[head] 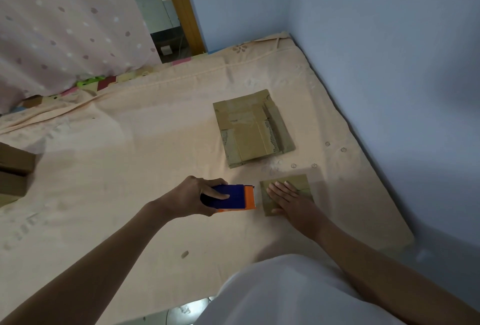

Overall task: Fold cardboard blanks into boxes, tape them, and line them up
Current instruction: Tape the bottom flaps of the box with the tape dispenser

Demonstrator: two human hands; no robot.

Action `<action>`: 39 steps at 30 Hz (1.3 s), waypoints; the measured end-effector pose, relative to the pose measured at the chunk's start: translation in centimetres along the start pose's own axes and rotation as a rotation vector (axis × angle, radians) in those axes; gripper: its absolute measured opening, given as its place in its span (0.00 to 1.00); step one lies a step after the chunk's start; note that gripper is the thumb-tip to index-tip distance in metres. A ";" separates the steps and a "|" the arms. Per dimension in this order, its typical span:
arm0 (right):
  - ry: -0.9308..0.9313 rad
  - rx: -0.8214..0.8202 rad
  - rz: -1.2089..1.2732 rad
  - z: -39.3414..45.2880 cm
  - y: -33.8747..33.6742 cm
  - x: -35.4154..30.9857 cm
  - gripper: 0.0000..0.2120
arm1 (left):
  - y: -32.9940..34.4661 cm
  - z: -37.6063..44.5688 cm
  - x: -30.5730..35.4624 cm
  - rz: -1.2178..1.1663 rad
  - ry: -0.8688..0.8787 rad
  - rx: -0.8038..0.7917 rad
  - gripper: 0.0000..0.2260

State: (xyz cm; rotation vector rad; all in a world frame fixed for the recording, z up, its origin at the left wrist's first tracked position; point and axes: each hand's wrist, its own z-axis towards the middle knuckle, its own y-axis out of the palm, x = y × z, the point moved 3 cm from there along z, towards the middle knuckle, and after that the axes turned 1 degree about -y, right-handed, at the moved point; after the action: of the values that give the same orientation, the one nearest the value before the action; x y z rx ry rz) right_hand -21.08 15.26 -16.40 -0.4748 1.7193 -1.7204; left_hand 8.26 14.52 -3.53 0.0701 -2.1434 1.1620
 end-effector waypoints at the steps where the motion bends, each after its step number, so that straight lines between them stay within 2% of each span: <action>1: -0.002 0.007 0.002 0.1 0.0 0.0 0.27 | -0.2 0.1 0.3 0.026 0.018 -0.006 0.19; 5: -0.013 0.022 0.003 -0.1 -0.1 -0.1 0.27 | -0.7 -0.1 0.9 -0.001 0.043 0.002 0.18; 13: -0.026 0.044 -0.005 -0.1 0.2 0.1 0.26 | -1.4 -1.0 -0.3 0.003 -0.067 0.021 0.19; 20: 0.019 0.028 0.022 0.0 -0.2 -0.2 0.31 | -1.2 0.2 0.8 0.163 -0.008 -0.030 0.18; 27: 0.008 0.056 -0.003 0.1 -0.3 -0.4 0.27 | -0.3 3.0 3.0 0.377 0.026 -0.107 0.16; 30: 0.020 0.082 0.017 0.1 -0.7 -0.7 0.29 | 0.1 4.4 4.3 0.457 0.016 -0.158 0.16; 32: 0.026 0.069 0.028 0.1 -0.6 -0.9 0.31 | 0.1 5.4 4.9 0.476 -0.004 -0.194 0.17; 35: 0.062 0.023 0.030 0.1 -0.3 -0.6 0.28 | -0.3 7.0 6.0 0.473 -0.025 -0.247 0.18; 39: 0.056 0.027 0.040 0.1 -0.7 -0.9 0.32 | -0.5 8.6 6.8 0.410 -0.067 -0.264 0.18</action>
State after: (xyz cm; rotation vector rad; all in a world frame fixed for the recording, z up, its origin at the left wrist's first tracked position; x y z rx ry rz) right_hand -20.53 15.75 -15.57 -0.3812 1.7306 -1.7416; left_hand -1.41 9.50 -2.27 -0.4743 -2.4227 1.0921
